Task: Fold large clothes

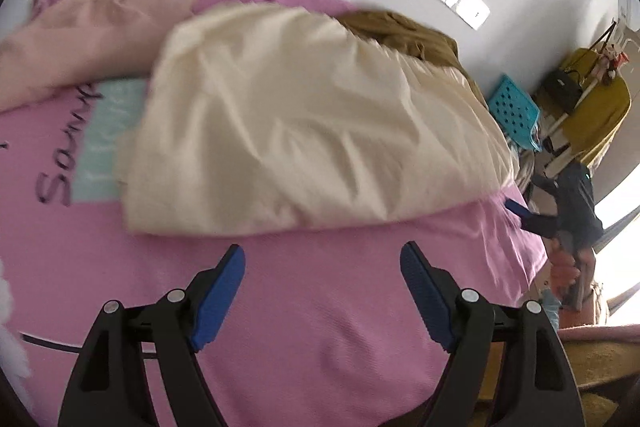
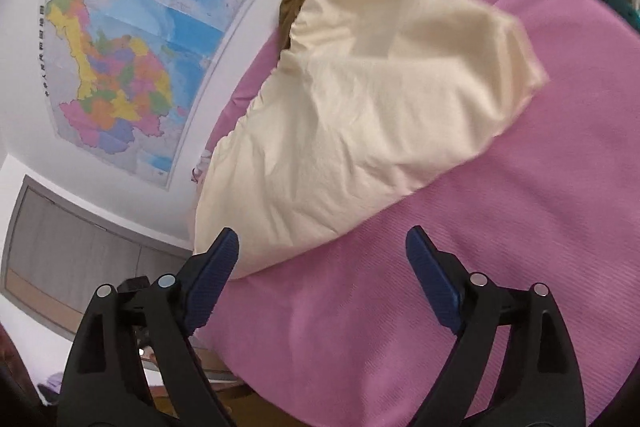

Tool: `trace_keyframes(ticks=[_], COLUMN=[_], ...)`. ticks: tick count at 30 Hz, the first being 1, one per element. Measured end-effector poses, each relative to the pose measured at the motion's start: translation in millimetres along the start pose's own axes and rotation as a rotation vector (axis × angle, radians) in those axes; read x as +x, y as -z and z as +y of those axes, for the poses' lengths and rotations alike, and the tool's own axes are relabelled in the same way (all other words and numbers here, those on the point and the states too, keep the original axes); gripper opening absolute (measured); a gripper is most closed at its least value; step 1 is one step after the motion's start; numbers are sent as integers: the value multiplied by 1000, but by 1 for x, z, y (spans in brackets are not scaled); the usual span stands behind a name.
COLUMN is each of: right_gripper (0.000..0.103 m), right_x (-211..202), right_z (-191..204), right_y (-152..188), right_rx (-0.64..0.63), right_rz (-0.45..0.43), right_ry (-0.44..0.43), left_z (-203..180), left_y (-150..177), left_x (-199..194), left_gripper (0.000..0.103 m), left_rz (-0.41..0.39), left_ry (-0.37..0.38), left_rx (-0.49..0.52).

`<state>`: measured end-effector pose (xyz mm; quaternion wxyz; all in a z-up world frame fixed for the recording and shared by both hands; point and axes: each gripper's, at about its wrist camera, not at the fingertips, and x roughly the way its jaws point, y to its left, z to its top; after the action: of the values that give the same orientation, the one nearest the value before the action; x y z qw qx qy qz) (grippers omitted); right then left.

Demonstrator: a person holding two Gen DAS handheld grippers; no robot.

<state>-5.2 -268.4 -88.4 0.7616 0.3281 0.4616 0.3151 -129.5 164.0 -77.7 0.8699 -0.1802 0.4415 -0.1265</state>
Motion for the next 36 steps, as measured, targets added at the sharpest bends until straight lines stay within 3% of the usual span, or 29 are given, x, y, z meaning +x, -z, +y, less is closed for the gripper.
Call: trace_keyframes(ticks=[2,5,9,18,22,26,32,33,35,36], right_gripper=[87,87,88,99,99,99,98,93,49,41], right_x=[8,11,13,38,47,56,68,69,70,70], right_z=[1,1,-3,10,12,15,19,19,12,7], right_y=[-2,-6,-14,-26,-31,-35,-42,-43,-49,-51], right_rx=[4,17,46,38,45,34,51,66,107,126], right_rz=[-13,-43,-97,-167,-204,-237,-286,-293,-279,-270], right_ry=[26,33,44,94,105,117,151,146,122,103], left_z=[-2,-10,-5,16,20,11,15,16,19,23], left_y=[2,-1,-12,-45,-55,-65,-73,-74,-74,-75], left_x=[15,21,29,45,47,51,54,54,54,56], left_gripper=[78,82,96,97,95,95,91,85,73,66], left_rz=[45,22,2,-54,-106,-126,-145,-144,-138,-131], left_ry=[37,16,70,192,158,89,70,56,34,32], left_rx=[-27,-12,-90,-326,-372,-345,-388,-388,-385,-386])
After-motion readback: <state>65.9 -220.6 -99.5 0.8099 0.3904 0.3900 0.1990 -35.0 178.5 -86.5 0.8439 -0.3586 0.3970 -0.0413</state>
